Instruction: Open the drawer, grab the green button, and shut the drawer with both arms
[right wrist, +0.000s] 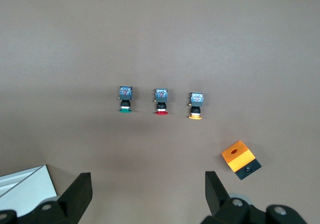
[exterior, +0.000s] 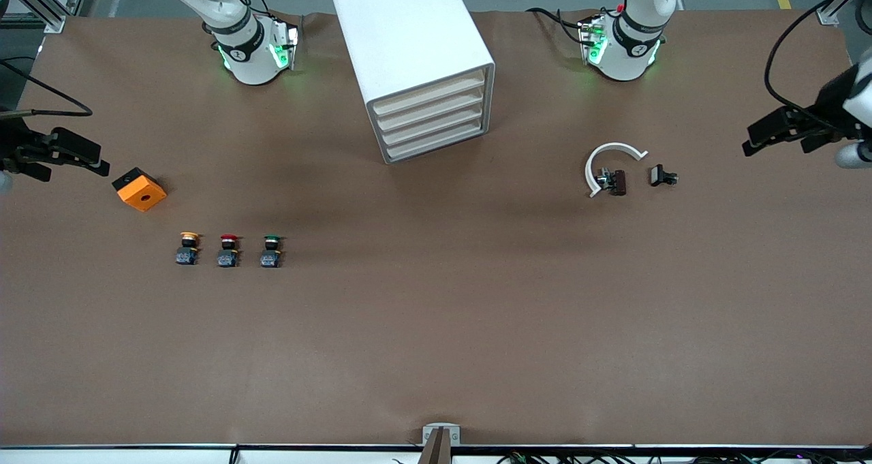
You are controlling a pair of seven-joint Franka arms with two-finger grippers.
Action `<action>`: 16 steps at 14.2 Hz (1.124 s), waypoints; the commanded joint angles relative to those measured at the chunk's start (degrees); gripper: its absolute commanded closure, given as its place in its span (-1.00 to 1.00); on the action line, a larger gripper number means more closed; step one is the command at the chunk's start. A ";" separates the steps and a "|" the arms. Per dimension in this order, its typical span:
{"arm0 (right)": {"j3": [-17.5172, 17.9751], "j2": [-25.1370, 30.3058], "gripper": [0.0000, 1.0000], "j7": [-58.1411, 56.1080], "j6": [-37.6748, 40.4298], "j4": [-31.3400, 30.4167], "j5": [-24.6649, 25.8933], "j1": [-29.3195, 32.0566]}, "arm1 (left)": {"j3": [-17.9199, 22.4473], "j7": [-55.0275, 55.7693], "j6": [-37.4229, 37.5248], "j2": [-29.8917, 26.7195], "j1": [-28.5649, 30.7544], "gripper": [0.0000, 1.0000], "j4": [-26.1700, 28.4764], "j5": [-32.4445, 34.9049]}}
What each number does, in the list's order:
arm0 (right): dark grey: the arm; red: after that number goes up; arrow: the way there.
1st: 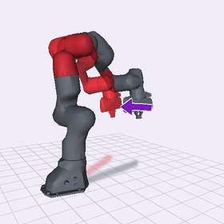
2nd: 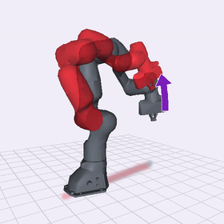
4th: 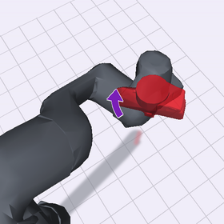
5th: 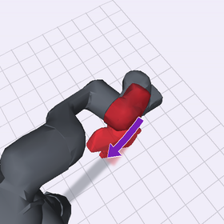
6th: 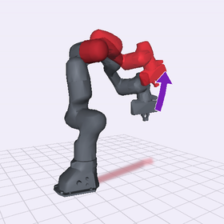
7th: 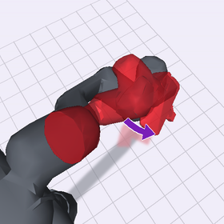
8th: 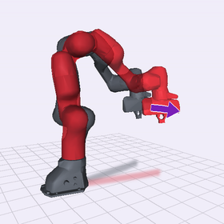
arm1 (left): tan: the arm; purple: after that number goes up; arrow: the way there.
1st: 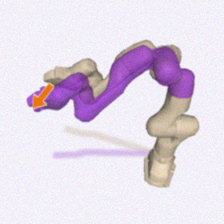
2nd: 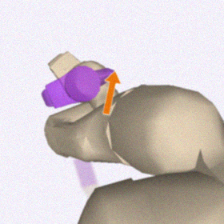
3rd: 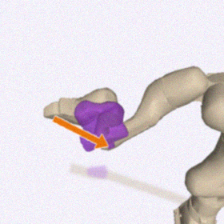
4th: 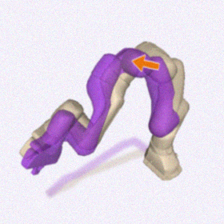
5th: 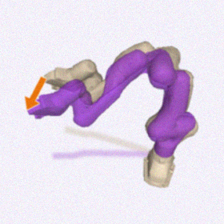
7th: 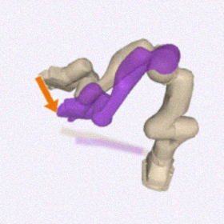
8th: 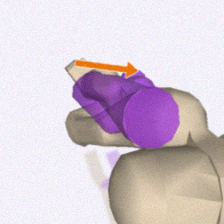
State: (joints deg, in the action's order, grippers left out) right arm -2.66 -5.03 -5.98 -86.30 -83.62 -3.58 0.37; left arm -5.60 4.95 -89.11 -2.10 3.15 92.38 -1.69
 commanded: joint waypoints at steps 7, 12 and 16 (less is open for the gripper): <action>0.38 0.28 -1.00 0.36 0.34 0.39 -0.38 -0.11 | -2.57 0.15 -3.35 -5.64 1.24 -1.00 6.59 1.69; 0.47 0.28 -1.00 0.36 0.34 0.39 0.59 -0.54 | -2.75 0.15 -2.91 -4.76 0.98 -1.00 5.36 1.69; 0.47 0.28 -1.00 0.44 0.52 0.48 1.21 -1.60 | -3.10 0.24 -2.91 -4.84 1.07 -1.00 5.79 1.60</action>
State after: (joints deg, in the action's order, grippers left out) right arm -2.19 -5.03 -5.98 -86.30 -83.62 -3.17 -0.76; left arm -7.81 5.49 -91.49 -6.33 3.67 97.62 -1.06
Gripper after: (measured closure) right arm 0.000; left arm 0.000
